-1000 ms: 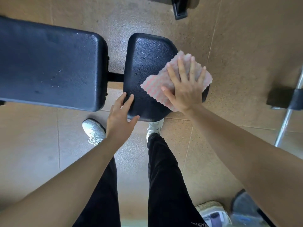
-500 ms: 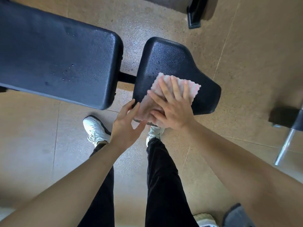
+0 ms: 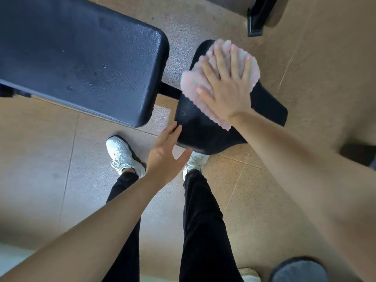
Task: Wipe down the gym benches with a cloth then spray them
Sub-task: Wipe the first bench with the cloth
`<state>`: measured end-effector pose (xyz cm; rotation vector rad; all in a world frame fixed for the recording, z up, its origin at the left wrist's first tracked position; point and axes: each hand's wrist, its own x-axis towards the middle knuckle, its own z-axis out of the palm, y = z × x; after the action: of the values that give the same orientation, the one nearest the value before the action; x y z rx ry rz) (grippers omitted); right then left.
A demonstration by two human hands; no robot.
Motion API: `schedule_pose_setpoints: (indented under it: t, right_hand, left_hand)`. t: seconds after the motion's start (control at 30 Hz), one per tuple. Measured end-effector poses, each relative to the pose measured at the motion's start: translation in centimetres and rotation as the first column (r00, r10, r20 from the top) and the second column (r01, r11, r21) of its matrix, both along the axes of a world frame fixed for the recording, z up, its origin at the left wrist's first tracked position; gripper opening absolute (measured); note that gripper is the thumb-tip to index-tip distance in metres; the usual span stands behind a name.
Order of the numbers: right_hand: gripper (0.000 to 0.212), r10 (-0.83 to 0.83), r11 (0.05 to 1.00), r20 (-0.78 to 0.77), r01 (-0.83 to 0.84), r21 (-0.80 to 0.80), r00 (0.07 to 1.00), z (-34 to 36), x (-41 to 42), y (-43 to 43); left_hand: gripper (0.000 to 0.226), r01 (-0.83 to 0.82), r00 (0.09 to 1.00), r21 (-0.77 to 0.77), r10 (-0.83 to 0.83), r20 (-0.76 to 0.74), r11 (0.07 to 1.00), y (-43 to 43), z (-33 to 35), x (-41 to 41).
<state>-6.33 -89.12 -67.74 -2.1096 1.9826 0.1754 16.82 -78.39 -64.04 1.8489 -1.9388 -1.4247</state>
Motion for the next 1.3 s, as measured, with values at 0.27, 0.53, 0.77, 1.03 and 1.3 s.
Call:
schedule_pose_setpoints:
  t: [0.27,0.53,0.77,1.03,1.3]
  right_hand:
    - [0.072,0.214,0.977,0.095,-0.213,-0.015,0.972,-0.3,5.3,7.4]
    - [0.074,0.266,0.959,0.33,-0.282,0.001,0.906,1.3,5.6,8.6]
    - [0.046,0.37,0.918,0.249,-0.394,0.051,0.895,1.7,5.8,9.8]
    - [0.037,0.267,0.949,0.506,-0.316,0.013,0.82,3.3,6.6,8.5]
    - [0.079,-0.088,0.982,0.098,0.07,0.176,0.991,5.0,1.4,10.4]
  left_hand:
    - [0.046,-0.152,0.987,-0.129,0.158,0.041,0.98,0.2,1.7,3.5]
    - [0.053,-0.051,0.952,-0.319,0.143,0.271,0.946,-3.8,0.7,5.6]
    - [0.07,0.003,0.923,-0.122,0.044,0.383,0.993,-4.8,0.2,6.0]
    - [0.052,-0.057,0.997,-0.089,0.061,0.052,0.994,-2.0,1.5,3.5]
    - [0.073,-0.207,0.976,0.195,0.215,-0.023,0.959,-1.4,0.1,-1.5]
